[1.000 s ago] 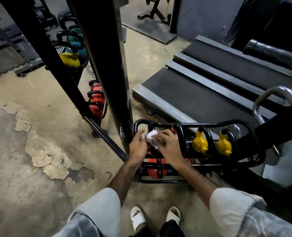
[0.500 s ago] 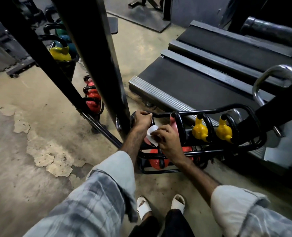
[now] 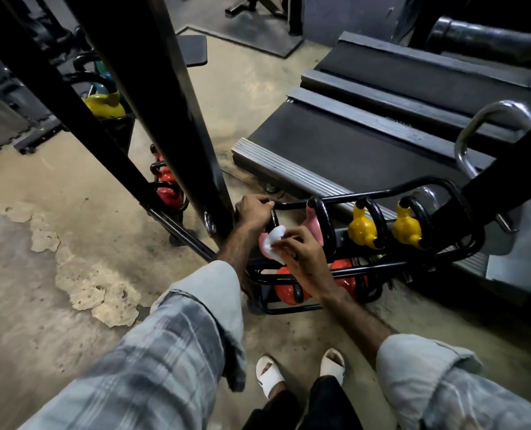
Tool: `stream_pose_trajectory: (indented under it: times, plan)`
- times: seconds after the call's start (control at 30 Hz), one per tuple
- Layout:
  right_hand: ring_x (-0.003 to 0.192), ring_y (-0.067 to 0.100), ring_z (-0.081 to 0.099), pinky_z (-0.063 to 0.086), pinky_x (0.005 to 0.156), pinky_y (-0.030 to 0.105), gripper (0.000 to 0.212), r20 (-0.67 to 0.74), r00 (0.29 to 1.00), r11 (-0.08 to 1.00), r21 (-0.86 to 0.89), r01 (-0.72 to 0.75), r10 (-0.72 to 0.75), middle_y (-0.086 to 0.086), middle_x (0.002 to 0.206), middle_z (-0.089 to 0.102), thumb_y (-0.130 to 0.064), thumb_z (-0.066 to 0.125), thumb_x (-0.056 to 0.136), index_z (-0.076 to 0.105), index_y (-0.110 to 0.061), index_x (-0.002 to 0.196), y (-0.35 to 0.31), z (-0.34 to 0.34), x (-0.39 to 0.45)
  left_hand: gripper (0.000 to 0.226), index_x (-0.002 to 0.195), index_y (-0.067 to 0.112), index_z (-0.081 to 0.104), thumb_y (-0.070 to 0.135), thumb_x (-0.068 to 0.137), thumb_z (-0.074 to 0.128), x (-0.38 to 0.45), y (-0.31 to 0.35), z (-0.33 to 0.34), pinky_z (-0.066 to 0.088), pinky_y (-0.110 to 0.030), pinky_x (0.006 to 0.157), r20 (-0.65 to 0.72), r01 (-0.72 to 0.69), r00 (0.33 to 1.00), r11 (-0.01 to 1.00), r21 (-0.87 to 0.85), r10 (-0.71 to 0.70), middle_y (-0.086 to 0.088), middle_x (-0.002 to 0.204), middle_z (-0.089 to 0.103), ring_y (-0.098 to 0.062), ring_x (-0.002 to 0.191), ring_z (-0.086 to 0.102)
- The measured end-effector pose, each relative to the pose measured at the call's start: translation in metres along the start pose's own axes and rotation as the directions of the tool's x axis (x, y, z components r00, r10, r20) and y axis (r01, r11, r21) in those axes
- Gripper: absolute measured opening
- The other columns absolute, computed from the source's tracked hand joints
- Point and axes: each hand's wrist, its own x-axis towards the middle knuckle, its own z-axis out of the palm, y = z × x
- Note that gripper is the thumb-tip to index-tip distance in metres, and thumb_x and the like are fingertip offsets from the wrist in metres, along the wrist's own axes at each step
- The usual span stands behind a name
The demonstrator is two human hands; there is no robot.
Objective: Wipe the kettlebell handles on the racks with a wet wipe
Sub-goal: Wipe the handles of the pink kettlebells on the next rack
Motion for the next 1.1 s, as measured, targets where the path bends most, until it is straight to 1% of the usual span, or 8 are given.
stream_pose_trajectory:
  times: [0.07, 0.23, 0.37, 0.5, 0.8, 0.9, 1.0, 1.1]
  plan:
    - [0.095, 0.010, 0.060, 0.055, 0.077, 0.023, 0.018, -0.014, 1.000, 1.000, -0.005, -0.006, 0.006, 0.005, 0.110, 0.057, -0.017, 0.076, 0.082, 0.073, -0.012, 0.100, -0.003, -0.002, 0.006, 0.020, 0.101, 0.019, 0.074, 0.017, 0.083, 0.066, -0.007, 0.005, -0.005, 0.049, -0.025, 0.091, 0.016, -0.121, 0.993, 0.981, 0.150, 0.120, -0.008, 0.105, 0.072, -0.023, 0.102, 0.065]
    - [0.098, 0.008, 0.059, 0.053, 0.080, 0.022, 0.014, -0.042, 0.999, 0.999, 0.028, 0.015, -0.014, 0.005, 0.107, 0.057, -0.013, 0.072, 0.086, 0.074, -0.009, 0.099, -0.001, -0.001, 0.001, 0.028, 0.103, 0.022, 0.073, 0.011, 0.077, 0.067, -0.012, 0.009, -0.016, 0.053, -0.036, 0.088, 0.299, -0.406, 0.909, 0.772, 0.489, 0.289, -0.007, 0.100, 0.073, -0.024, 0.097, 0.067]
    - [0.096, 0.008, 0.059, 0.054, 0.076, 0.023, 0.011, -0.041, 0.999, 1.000, 0.024, 0.015, -0.014, 0.003, 0.105, 0.054, -0.017, 0.070, 0.087, 0.074, -0.010, 0.095, 0.002, 0.001, -0.013, 0.035, 0.115, 0.007, 0.066, 0.005, 0.080, 0.065, -0.010, 0.007, -0.020, 0.046, -0.030, 0.094, 0.434, -0.535, 0.838, 0.655, 0.534, 0.330, -0.008, 0.114, 0.068, -0.023, 0.107, 0.062]
    - [0.094, 0.011, 0.061, 0.054, 0.074, 0.022, 0.013, -0.073, 0.997, 1.000, 0.023, 0.018, -0.016, 0.006, 0.107, 0.056, -0.019, 0.071, 0.087, 0.074, -0.009, 0.096, -0.009, 0.004, 0.001, 0.038, 0.120, 0.005, 0.063, 0.006, 0.083, 0.062, -0.008, 0.007, -0.025, 0.041, -0.026, 0.096, 0.475, -0.579, 0.809, 0.614, 0.537, 0.347, -0.012, 0.127, 0.060, -0.026, 0.117, 0.056]
    - [0.086, 0.005, 0.062, 0.056, 0.070, 0.024, 0.007, -0.087, 0.995, 0.998, 0.029, -0.055, 0.058, 0.003, 0.097, 0.060, -0.007, 0.075, 0.082, 0.070, -0.006, 0.087, 0.015, 0.010, -0.023, 0.037, 0.118, 0.011, 0.063, 0.011, 0.082, 0.066, -0.007, 0.002, -0.016, 0.044, -0.030, 0.097, 0.422, -0.544, 0.837, 0.618, 0.568, 0.348, -0.012, 0.120, 0.062, -0.027, 0.114, 0.057]
    - [0.086, 0.005, 0.064, 0.055, 0.074, 0.024, 0.008, -0.086, 0.967, 0.964, 0.135, -0.229, 0.242, -0.004, 0.092, 0.067, -0.008, 0.069, 0.086, 0.068, -0.011, 0.093, 0.003, 0.005, -0.011, 0.038, 0.119, 0.012, 0.064, 0.010, 0.082, 0.067, -0.006, 0.003, -0.016, 0.044, -0.030, 0.098, 0.427, -0.558, 0.828, 0.612, 0.560, 0.364, -0.011, 0.124, 0.061, -0.026, 0.116, 0.057]
    - [0.083, -0.001, 0.063, 0.049, 0.069, 0.012, 0.008, -0.005, 0.840, 0.807, 0.280, -0.520, 0.543, -0.012, 0.088, 0.067, -0.026, 0.063, 0.092, 0.068, -0.020, 0.095, -0.010, 0.005, 0.001, 0.041, 0.123, 0.009, 0.062, 0.010, 0.083, 0.068, -0.003, 0.005, -0.017, 0.040, -0.028, 0.102, 0.428, -0.556, 0.828, 0.621, 0.552, 0.361, -0.011, 0.134, 0.055, -0.023, 0.123, 0.052]
    - [0.087, 0.009, 0.067, 0.054, 0.075, 0.024, 0.022, 0.173, 0.710, 0.627, 0.361, -0.691, 0.683, -0.009, 0.092, 0.072, -0.041, 0.058, 0.092, 0.073, -0.026, 0.099, -0.009, 0.010, 0.013, 0.049, 0.123, 0.007, 0.060, 0.018, 0.078, 0.075, -0.002, 0.007, -0.020, 0.045, -0.029, 0.098, 0.464, -0.559, 0.821, 0.633, 0.537, 0.332, -0.013, 0.132, 0.056, -0.024, 0.119, 0.054]
